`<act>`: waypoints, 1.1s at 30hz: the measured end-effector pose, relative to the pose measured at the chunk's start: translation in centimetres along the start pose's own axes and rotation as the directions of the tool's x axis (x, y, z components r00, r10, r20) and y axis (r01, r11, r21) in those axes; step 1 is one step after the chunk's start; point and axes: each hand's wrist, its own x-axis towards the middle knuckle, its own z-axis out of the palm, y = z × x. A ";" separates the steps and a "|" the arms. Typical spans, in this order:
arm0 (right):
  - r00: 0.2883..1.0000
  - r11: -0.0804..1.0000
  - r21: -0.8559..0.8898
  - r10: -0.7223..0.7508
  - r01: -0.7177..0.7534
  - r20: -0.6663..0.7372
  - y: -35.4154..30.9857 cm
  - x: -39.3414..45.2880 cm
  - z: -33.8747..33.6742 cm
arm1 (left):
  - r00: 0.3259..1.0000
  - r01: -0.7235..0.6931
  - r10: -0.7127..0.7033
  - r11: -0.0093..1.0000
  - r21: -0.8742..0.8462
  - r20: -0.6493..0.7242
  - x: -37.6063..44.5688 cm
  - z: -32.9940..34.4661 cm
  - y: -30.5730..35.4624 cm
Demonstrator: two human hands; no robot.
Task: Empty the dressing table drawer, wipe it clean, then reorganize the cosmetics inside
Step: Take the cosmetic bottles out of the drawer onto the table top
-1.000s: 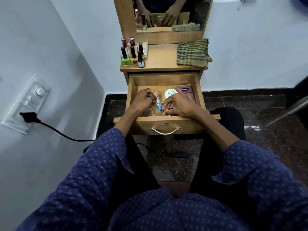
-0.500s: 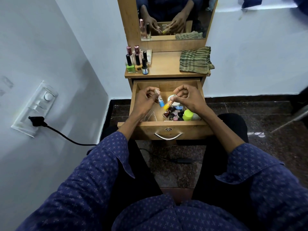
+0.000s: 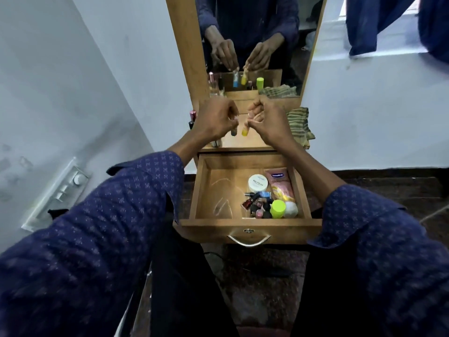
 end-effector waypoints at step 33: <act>0.998 0.986 -0.157 -0.054 0.050 -0.026 2.6 9.2 6.5 | 0.972 0.209 -0.199 0.975 0.070 -0.124 9.7 2.3 -4.0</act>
